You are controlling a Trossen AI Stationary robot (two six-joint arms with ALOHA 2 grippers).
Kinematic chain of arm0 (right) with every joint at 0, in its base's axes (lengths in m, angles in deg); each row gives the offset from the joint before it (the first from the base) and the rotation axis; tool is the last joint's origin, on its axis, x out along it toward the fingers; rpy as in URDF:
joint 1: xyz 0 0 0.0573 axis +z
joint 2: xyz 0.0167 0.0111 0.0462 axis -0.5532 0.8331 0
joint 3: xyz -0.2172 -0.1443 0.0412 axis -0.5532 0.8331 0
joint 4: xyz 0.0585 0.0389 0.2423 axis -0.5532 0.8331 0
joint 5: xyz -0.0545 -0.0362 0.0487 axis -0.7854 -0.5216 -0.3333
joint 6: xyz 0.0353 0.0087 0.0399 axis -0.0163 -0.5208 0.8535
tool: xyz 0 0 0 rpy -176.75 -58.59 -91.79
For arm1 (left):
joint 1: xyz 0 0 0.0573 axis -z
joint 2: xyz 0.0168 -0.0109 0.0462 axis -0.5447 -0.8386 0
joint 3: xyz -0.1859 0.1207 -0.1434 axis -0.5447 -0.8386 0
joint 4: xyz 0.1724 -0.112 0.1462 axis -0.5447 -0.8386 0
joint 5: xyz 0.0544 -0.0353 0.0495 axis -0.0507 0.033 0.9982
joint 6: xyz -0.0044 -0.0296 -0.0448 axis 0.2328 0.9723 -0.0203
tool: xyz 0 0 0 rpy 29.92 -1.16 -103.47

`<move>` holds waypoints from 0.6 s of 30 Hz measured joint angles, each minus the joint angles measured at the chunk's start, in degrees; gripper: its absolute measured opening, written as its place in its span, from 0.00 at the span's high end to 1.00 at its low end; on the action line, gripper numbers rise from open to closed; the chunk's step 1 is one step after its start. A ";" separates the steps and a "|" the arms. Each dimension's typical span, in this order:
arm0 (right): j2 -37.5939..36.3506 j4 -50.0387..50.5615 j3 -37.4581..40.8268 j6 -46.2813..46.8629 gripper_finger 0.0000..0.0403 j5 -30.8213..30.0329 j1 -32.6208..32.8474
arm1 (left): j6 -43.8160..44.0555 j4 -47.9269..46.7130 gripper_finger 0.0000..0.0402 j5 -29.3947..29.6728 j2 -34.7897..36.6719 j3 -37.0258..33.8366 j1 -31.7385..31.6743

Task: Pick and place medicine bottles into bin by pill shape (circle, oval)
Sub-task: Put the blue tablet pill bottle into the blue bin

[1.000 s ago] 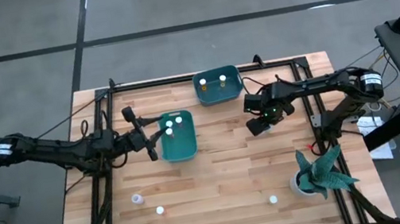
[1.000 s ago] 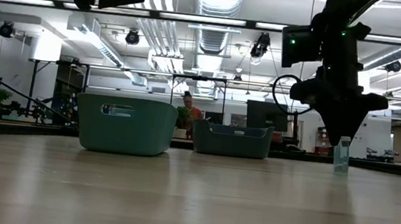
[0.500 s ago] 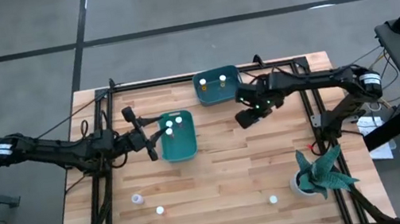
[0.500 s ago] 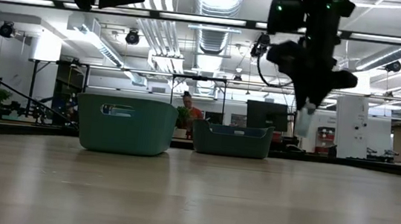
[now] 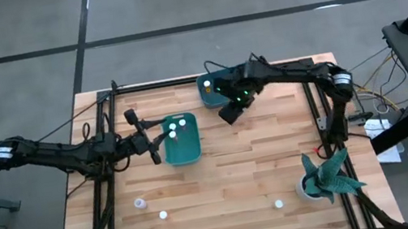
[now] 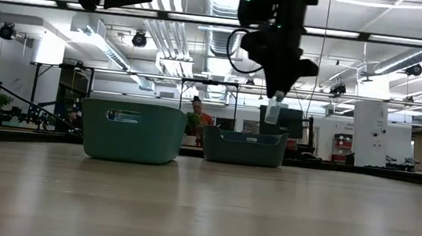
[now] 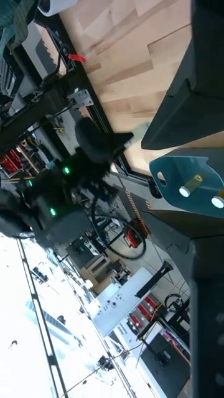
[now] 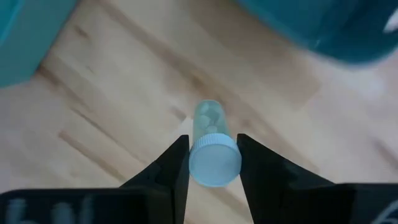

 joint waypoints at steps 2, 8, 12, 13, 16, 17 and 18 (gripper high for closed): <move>2.27 1.01 -3.79 -2.37 0.72 -0.06 -1.40 | 0.00 -0.01 0.62 0.00 0.01 0.00 0.00; 6.97 3.17 -11.67 -8.04 0.72 -0.18 -6.57 | 0.00 -0.03 0.62 0.00 -0.01 0.00 0.00; 9.75 3.52 -15.36 -11.30 0.72 -0.39 -10.40 | 0.00 -0.01 0.62 0.00 -0.01 0.00 0.00; 10.56 3.76 -16.26 -11.95 0.72 -0.39 -11.34 | 0.00 -0.03 0.62 0.00 -0.01 0.00 0.00; 12.98 3.87 -18.26 -14.02 0.72 -0.43 -13.69 | 0.00 -0.03 0.62 0.00 -0.01 0.00 0.00; 13.80 3.92 -18.73 -14.53 0.72 -0.45 -14.30 | 0.00 -0.02 0.62 0.00 -0.01 0.00 0.00; 14.59 3.89 -19.06 -15.17 0.72 -0.42 -14.89 | 0.00 -0.02 0.62 0.00 -0.01 0.00 0.00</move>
